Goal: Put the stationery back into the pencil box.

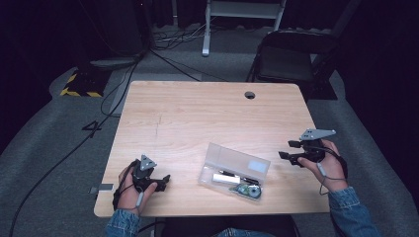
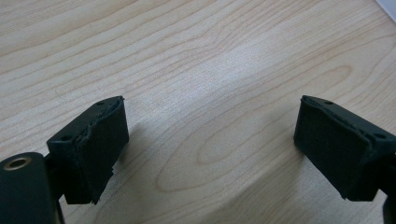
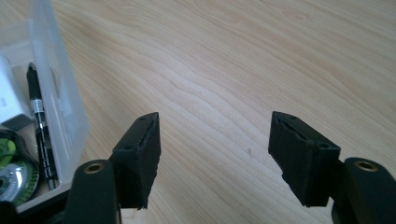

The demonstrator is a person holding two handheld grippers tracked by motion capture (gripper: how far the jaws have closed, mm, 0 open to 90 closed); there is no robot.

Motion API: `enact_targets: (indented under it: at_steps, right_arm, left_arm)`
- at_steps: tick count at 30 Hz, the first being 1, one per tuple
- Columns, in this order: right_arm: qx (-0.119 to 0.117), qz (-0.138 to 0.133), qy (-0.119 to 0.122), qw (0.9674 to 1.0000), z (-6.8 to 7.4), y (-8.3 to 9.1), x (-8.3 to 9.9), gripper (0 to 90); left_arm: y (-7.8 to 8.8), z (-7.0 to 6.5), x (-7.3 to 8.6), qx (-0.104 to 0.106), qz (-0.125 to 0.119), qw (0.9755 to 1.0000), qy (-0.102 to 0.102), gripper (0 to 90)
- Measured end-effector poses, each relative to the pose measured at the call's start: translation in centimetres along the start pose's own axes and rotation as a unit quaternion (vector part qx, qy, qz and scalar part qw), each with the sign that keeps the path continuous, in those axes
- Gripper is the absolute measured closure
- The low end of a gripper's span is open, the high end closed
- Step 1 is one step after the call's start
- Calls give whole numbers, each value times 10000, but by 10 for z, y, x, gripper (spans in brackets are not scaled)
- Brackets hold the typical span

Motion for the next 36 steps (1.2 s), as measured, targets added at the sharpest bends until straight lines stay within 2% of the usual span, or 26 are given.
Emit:
enact_targets:
  at_steps: [10,15,21,28,34,35,36]
  right_arm:
    - [171,-50,-37,9998,-4,-16,26,343]
    - [243,52,-130,9996,-4,-26,37,338]
    - [255,147,-173,9994,-3,-36,45,334]
    - [295,81,-311,9990,-5,-41,51,324]
    - [322,-71,-363,9988,-6,-45,54,271]
    - [327,-154,-331,9988,-6,-48,55,197]
    - [309,-141,-316,9989,-6,-49,54,181]
  left_arm:
    - [0,0,0,-3,-2,10000,-6,104]
    - [0,0,0,-2,-1,10000,-7,104]
    - [0,0,0,-2,-2,10000,-7,104]
    - [0,0,0,-2,-2,10000,-6,105]
    - [0,0,0,-2,-1,10000,-8,104]
    - [0,0,0,-2,-3,10000,-5,104]
    - [0,0,0,-3,-3,10000,-4,104]
Point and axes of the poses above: each handheld gripper's, and its own axes: y roughly backward along the jaws, x roughly out of its underside, z roughly to its left, the point moved 2 cm from there along -y, roughly forward along the jaws, and after that the axes turned 9 degrees about -x, right-handed, at the moved point
